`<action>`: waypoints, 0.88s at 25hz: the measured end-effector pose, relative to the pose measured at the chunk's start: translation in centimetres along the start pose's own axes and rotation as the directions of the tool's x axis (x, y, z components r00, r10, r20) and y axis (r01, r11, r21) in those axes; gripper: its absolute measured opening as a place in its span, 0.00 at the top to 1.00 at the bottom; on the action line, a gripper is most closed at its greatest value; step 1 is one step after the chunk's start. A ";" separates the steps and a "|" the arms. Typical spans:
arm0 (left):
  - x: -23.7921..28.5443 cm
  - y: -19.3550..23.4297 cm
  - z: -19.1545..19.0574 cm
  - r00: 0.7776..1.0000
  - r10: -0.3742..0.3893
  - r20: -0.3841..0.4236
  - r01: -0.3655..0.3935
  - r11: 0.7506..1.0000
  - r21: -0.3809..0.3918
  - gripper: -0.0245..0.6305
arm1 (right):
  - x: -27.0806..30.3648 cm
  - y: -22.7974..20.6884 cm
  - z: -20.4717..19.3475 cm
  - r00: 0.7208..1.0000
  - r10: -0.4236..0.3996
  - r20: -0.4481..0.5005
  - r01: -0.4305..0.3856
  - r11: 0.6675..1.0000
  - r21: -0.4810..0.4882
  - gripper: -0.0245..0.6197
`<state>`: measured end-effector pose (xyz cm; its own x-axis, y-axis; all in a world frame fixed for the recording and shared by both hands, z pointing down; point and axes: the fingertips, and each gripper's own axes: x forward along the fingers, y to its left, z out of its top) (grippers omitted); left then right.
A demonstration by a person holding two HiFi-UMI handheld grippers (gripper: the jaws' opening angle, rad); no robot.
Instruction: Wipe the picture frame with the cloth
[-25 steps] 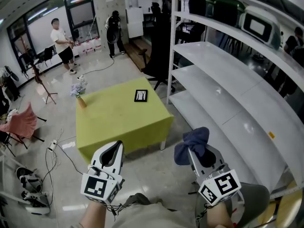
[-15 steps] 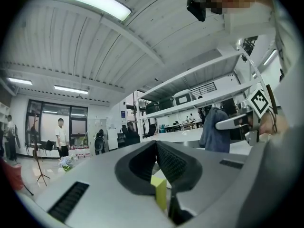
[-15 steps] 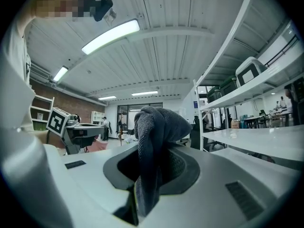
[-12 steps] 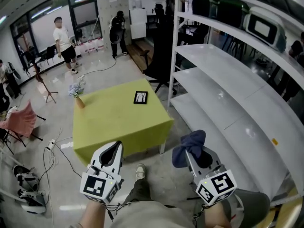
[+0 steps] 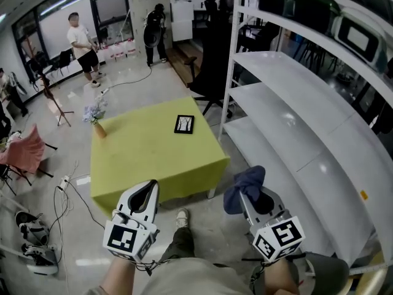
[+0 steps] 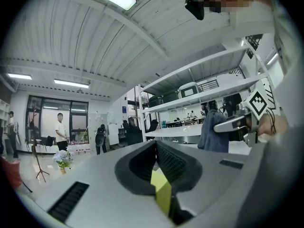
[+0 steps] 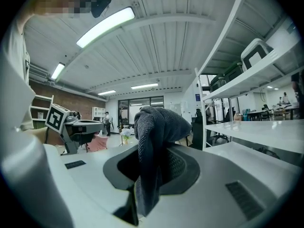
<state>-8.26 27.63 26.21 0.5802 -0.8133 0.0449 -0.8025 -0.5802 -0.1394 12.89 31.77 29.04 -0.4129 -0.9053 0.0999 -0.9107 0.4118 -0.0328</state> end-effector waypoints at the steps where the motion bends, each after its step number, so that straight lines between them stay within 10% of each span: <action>1: 0.7 0.6 -0.2 1.000 0.001 -0.006 -0.001 1.000 0.004 0.95 | 0.9 -0.4 -0.1 1.000 0.000 -0.004 0.000 1.000 0.003 0.85; 22: 23.2 17.8 -4.0 0.990 -0.090 -0.109 0.085 0.995 -0.051 0.95 | 28.4 -9.3 1.1 0.989 -0.012 -0.146 0.018 0.999 0.040 0.85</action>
<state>-9.64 -1.71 28.70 0.6315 -0.7577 0.1647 -0.7563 -0.6487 -0.0847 9.66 2.08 31.05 -0.3956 -0.8854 0.2441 -0.9178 0.3906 -0.0705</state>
